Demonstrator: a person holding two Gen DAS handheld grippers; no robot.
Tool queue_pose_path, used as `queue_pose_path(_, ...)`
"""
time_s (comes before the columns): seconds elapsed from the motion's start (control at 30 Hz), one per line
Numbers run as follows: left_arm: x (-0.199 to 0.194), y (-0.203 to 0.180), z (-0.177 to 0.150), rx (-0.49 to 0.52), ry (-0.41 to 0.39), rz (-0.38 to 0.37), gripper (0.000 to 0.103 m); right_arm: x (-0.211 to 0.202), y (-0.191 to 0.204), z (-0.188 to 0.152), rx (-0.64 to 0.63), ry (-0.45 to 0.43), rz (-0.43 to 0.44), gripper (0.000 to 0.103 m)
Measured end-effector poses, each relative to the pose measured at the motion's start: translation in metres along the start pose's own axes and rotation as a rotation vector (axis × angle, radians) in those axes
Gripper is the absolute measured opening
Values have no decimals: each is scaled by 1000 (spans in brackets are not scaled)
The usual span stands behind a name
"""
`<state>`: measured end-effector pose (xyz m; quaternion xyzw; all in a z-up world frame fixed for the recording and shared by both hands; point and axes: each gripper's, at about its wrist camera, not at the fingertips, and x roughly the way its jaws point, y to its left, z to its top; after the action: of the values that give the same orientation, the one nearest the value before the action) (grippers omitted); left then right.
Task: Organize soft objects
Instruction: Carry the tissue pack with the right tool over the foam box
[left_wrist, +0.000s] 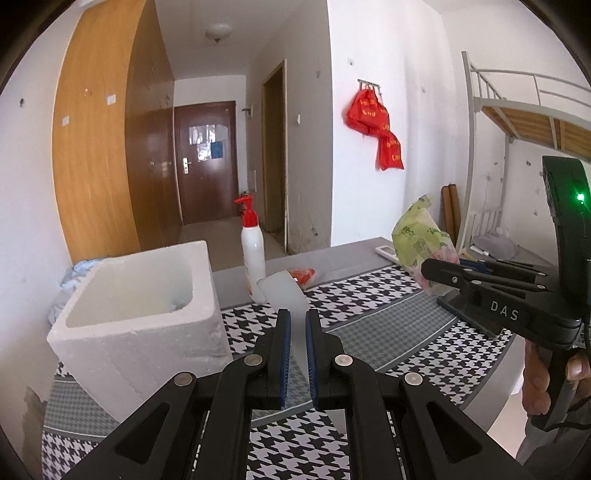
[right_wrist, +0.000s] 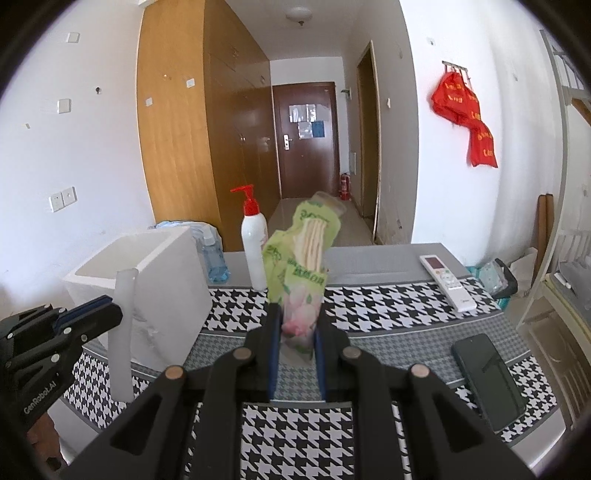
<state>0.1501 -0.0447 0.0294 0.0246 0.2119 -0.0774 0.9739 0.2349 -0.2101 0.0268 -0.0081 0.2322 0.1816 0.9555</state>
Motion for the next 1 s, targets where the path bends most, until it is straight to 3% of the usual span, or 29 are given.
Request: queue_pose_path(1.0,-29,12,23,16,-100,49,9,-19,28,18,-45,-78,56,20)
